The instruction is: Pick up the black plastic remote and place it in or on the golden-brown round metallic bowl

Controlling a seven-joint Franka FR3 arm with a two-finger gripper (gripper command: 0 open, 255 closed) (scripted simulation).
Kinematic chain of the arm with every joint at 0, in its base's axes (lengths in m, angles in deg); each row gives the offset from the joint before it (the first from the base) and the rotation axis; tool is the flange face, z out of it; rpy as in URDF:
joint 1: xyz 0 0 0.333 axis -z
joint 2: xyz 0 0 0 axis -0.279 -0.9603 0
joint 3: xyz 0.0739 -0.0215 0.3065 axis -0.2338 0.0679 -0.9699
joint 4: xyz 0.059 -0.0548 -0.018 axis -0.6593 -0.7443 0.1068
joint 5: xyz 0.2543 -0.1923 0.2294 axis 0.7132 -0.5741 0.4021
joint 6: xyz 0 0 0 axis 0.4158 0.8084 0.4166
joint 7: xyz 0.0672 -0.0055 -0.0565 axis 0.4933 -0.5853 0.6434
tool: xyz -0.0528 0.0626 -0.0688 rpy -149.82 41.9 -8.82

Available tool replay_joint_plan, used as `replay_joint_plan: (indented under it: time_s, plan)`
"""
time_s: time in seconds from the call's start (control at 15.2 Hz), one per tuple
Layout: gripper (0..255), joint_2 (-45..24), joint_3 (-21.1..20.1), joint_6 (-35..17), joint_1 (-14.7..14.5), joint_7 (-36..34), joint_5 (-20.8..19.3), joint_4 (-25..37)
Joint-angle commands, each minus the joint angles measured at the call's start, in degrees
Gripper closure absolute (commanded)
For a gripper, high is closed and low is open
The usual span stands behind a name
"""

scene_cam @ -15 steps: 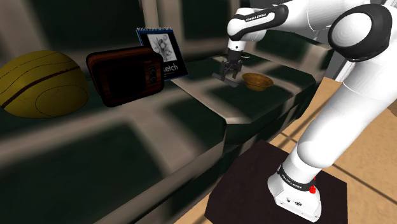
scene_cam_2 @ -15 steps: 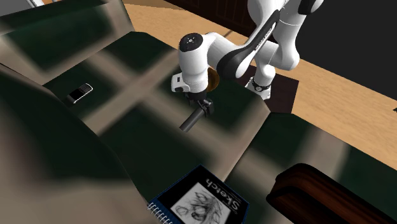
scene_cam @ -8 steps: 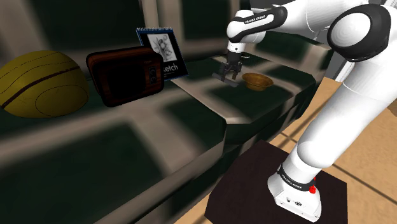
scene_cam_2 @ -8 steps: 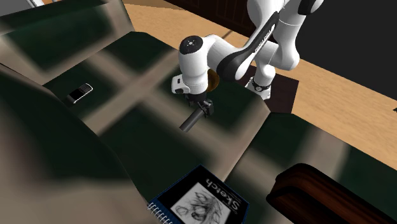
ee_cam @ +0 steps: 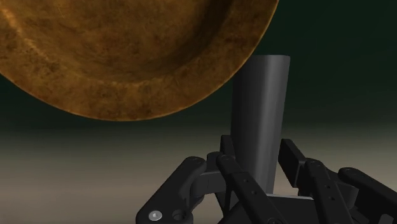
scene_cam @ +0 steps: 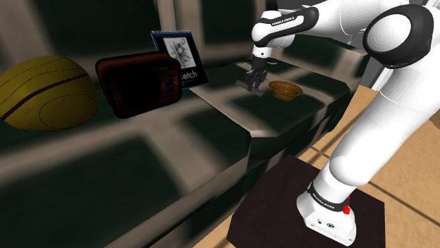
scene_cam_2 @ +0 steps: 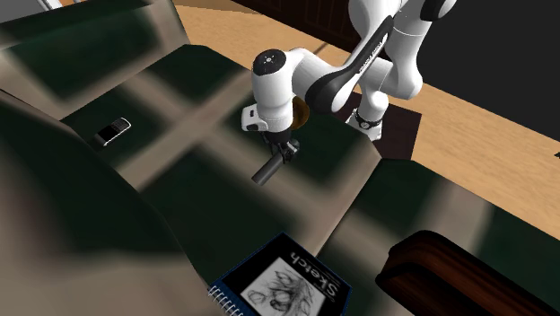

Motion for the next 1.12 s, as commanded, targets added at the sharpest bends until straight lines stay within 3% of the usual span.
replay_joint_plan:
  time_s: [0.0, 1.06]
  plan:
    - [255, -0.05, -0.05, 0.04, -0.04, 0.01, 0.05, -0.07]
    - [255, 1.14, -0.2, 10.56, -0.14, -0.89, -0.43, 9.35]
